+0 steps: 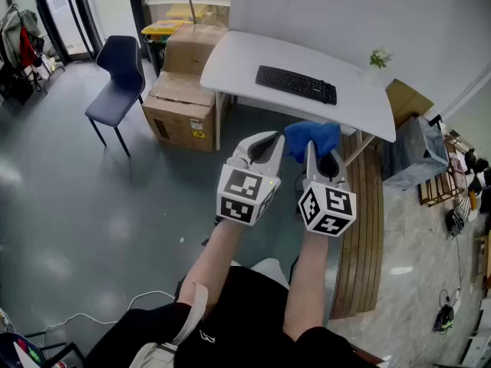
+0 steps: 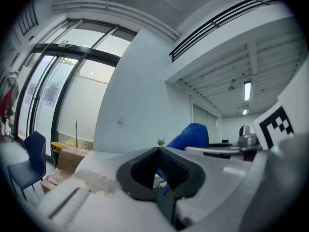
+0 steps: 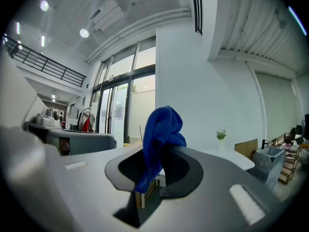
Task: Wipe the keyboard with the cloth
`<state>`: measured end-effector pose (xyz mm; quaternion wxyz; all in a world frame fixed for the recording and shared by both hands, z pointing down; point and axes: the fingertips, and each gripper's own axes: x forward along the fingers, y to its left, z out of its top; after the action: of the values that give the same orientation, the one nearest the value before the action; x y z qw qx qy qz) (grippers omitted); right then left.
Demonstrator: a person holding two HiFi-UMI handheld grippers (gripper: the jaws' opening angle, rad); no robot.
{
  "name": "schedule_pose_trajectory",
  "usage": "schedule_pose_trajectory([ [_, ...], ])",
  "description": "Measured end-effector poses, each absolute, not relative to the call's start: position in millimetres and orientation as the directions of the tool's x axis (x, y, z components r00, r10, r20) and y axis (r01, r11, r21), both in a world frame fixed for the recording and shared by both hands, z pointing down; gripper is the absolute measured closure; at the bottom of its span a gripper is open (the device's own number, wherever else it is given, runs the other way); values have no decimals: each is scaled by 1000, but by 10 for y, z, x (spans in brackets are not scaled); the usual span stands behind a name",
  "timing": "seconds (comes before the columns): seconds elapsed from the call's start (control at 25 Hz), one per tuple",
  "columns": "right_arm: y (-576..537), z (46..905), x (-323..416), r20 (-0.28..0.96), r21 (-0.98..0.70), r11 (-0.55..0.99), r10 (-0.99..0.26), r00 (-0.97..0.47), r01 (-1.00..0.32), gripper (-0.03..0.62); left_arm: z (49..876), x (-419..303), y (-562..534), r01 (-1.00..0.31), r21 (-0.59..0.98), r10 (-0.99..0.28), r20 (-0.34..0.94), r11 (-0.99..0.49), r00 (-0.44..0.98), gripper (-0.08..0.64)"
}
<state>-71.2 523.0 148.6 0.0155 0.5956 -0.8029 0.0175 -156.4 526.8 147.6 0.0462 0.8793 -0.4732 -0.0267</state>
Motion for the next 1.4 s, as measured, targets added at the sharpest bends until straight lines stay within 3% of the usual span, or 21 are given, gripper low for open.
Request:
schedule_pose_trajectory([
  [0.36, 4786, 1434, -646, 0, -48, 258, -966, -259, -965, 518, 1617, -1643, 4797, -833, 132, -839, 13, -537, 544, 560],
  [0.72, 3566, 1509, -625, -56, -79, 273, -961, -269, -959, 518, 1927, -1629, 3701, -848, 124, -852, 36, -515, 522, 561],
  [1.08, 1418, 1536, -111, 3, -13, 286, -958, -286, -958, 518, 2135, -1509, 1500, -884, 256, -909, 44, -392, 415, 561],
  [1.24, 244, 1399, 118, 1, -5, 309, -951, -309, -951, 518, 1985, -1316, 385, -907, 237, -934, -9, -349, 358, 560],
  [1.4, -542, 1804, -19, 83, -41, 395, -914, -397, -918, 517, 2344, -1329, -338, -928, 228, -942, 89, -296, 322, 560],
])
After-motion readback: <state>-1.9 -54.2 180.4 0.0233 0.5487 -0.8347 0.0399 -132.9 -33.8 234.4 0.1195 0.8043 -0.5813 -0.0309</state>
